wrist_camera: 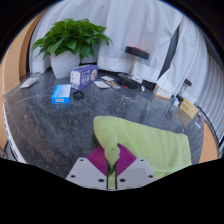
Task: Fold towel
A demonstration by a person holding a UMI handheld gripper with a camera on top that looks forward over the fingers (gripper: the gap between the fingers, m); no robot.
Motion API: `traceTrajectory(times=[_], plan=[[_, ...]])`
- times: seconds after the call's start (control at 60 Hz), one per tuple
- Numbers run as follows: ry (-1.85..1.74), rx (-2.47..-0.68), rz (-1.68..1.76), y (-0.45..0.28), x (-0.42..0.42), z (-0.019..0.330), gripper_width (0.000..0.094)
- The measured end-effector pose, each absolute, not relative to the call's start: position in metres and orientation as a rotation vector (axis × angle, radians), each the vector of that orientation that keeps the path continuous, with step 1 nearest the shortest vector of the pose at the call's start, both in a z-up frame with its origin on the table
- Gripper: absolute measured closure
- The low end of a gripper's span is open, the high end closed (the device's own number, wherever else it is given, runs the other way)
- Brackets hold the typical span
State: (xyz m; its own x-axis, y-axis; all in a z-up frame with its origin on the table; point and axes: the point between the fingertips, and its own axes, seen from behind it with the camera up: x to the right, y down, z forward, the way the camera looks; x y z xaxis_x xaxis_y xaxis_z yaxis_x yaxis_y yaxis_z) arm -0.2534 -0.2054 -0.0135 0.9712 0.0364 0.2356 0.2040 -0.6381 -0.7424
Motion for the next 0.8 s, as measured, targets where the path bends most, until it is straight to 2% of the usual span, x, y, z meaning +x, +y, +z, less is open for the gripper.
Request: traceTrajectory(times=[0.05, 0.183, 0.367, 0.433, 0.5, 0.55, 0.617, 0.65, 0.75, 0.8], plan=[[-0.153, -2.263, -0.234, -0.203, -0.254, -0.014, 0.0889], [-0.097, -2.296, -0.106, -0.204, -0.263, 0.008, 0.0891], [0.096, -2.164, 0.233, -0.195, -0.264, 0.121, 0.0891], [0.158, -2.116, 0.241, -0.189, -0.238, 0.145, 0.0891], [0.208, -2.103, 0.251, -0.19, -0.199, 0.146, 0.0878], [0.246, -2.122, 0.233, -0.193, -0.17, 0.133, 0.0857], [0.295, -2.176, 0.198, -0.196, -0.13, 0.101, 0.0789], [0.315, -2.203, 0.182, -0.2, -0.114, 0.087, 0.0718], [0.322, -2.255, 0.071, -0.209, -0.061, 0.055, 0.0303], [0.33, -2.262, 0.004, -0.214, -0.033, 0.049, 0.0218]])
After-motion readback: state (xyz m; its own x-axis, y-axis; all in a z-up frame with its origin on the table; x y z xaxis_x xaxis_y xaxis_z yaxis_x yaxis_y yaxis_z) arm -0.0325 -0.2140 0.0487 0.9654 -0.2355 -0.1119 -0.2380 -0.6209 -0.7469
